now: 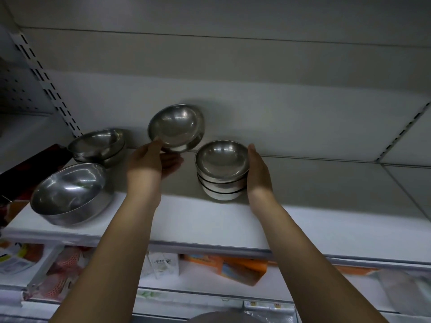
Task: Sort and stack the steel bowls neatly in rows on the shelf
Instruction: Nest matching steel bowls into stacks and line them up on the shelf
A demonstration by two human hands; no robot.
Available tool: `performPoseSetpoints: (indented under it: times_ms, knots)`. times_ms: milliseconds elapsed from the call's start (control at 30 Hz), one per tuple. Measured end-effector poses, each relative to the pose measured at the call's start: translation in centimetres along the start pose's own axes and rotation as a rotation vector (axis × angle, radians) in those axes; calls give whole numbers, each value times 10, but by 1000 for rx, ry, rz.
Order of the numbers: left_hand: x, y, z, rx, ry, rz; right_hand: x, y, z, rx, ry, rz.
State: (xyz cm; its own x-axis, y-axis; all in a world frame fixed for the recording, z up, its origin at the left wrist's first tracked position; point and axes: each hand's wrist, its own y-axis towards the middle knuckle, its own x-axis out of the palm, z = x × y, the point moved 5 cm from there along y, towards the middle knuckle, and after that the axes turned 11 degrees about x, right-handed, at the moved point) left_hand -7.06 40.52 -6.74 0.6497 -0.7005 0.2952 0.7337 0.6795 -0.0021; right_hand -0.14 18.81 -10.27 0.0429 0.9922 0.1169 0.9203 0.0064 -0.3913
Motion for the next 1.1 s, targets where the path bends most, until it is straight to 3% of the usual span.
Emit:
performPoseSetpoints:
  times_ms: [233, 600, 800, 933, 1100]
  knots:
    - [22, -7, 12, -50, 248, -251, -5, -3, -8, -30, -22, -4]
    - [31, -21, 5, 49, 522, -336, -1, -4, -10, -95, -106, -27]
    - [33, -28, -4, 155, 662, -294, 0, -4, -7, -101, -74, -38]
    - [32, -34, -11, 147, 558, -288, 1, -3, -4, -94, -59, -44]
    - [45, -49, -32, -139, 155, -268, 3, -3, -1, -90, -53, -19]
